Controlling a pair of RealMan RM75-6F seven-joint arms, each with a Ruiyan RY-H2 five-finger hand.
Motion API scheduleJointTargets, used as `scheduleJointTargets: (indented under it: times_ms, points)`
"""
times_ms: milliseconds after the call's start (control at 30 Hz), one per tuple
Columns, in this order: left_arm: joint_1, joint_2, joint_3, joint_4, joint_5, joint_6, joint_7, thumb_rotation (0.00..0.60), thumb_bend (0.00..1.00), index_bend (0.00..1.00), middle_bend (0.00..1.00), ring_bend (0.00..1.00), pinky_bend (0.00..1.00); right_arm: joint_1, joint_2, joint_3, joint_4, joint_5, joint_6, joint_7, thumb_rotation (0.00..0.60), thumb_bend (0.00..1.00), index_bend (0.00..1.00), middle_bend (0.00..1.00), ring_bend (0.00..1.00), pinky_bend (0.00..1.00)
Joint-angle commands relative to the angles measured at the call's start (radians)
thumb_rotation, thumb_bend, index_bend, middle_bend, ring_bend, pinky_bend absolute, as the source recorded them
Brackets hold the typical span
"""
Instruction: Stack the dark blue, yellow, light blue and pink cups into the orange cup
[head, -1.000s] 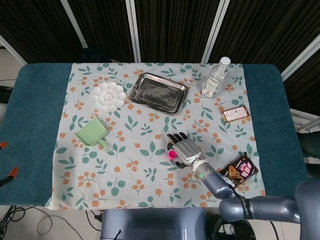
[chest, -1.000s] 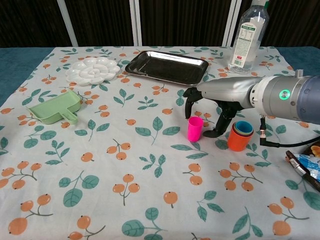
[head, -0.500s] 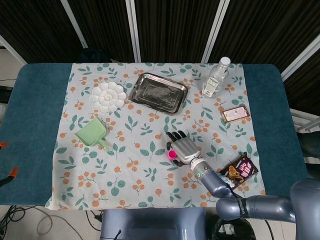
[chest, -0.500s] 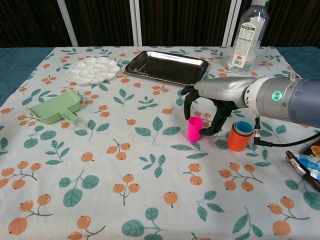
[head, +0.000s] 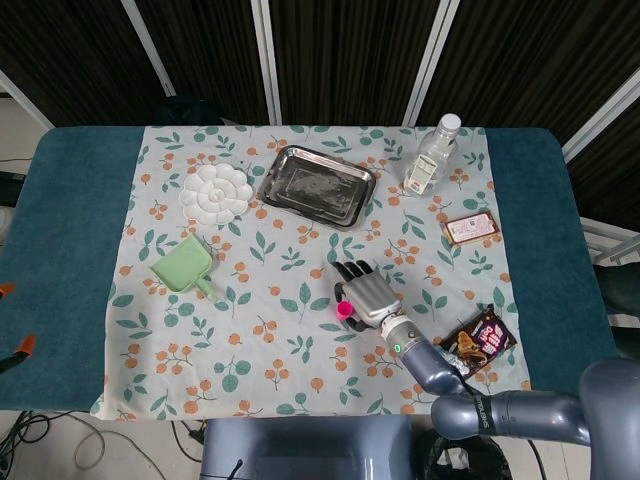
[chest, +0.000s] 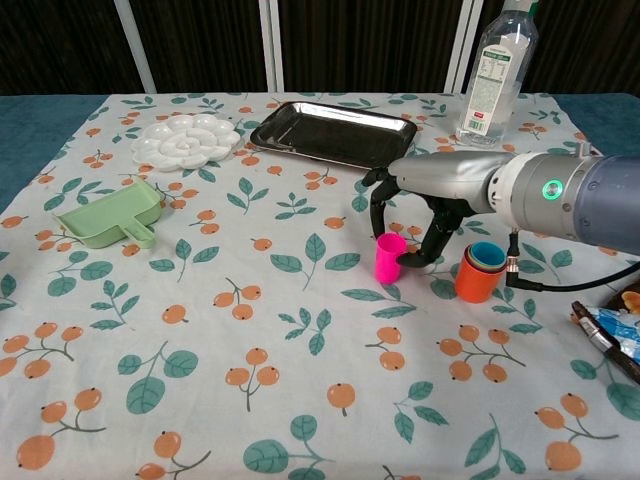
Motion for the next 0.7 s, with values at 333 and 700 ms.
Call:
scheduleJointTargets:
  times_ms: [333,700]
  points:
    - [0.0,-0.001,0.001,0.0,0.001,0.002,0.001,0.6,0.22,0.22,0.11,0.0,0.0,-0.014,0.021,0.009,-0.018,-0.023,0.005,0.026,0.6,0.41,0.51,0.0,0.09,0.11]
    - [0.0,-0.001,0.0,0.002,0.001,0.002,-0.001,0.6,0.22,0.22,0.11,0.0,0.0,-0.042,0.166,0.028,-0.122,-0.04,0.014,0.056,0.6,0.41,0.52,0.0,0.09,0.11]
